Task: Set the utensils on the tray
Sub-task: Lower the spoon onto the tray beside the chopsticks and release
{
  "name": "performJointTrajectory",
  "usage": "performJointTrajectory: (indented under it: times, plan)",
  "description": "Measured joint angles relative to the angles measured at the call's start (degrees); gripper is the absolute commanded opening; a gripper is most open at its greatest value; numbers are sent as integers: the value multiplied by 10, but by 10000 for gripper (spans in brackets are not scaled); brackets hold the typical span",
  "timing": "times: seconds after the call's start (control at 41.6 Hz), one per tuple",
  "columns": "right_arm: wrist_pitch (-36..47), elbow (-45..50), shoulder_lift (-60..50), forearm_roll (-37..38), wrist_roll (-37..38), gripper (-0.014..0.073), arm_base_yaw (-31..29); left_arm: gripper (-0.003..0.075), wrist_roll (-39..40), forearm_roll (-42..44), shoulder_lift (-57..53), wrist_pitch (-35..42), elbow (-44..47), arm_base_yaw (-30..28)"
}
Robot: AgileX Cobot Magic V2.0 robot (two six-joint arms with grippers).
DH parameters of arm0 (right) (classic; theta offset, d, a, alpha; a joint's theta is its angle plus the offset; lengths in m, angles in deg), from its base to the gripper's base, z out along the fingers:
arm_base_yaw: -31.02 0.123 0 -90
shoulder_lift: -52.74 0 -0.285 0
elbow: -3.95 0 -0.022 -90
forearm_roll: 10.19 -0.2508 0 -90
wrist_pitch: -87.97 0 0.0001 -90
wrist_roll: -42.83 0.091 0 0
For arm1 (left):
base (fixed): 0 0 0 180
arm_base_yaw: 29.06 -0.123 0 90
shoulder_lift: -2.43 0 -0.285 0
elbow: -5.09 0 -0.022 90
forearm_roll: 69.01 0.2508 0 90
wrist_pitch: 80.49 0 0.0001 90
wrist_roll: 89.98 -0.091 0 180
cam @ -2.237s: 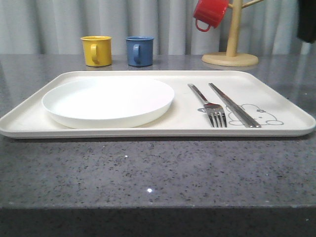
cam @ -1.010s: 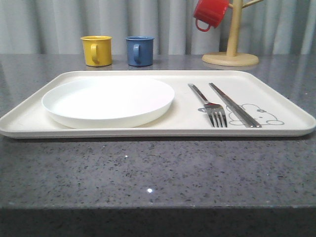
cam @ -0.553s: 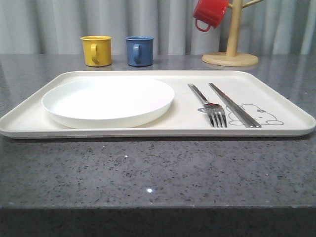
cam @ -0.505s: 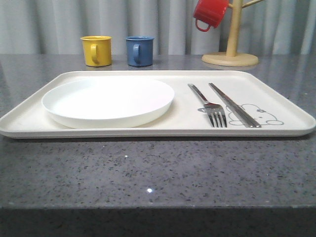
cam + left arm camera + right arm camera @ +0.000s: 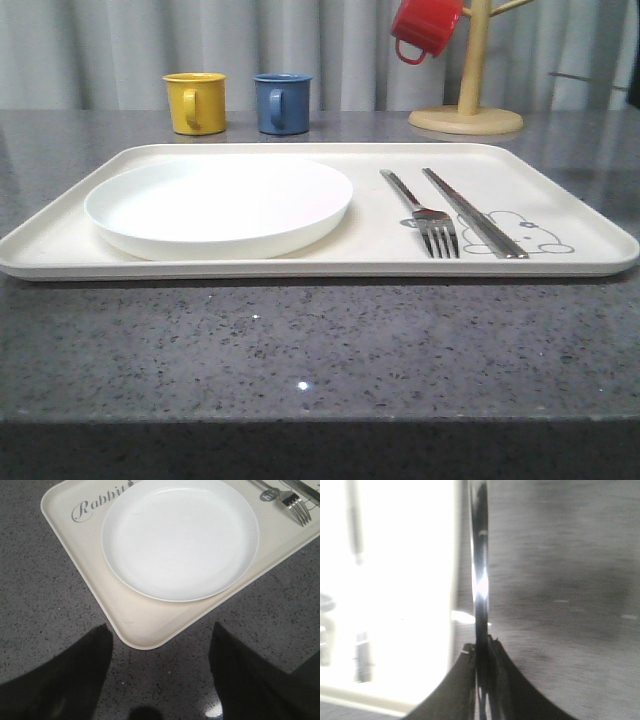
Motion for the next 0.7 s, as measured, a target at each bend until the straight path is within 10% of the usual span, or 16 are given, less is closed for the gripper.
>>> performJointTrajectory:
  times: [0.433, 0.698]
  plan:
    - [42, 0, 101, -41, 57, 23, 60, 428, 0, 0, 0, 0, 0, 0]
    - [62, 0, 123, -33, 85, 274, 60, 428, 0, 0, 0, 0, 0, 0]
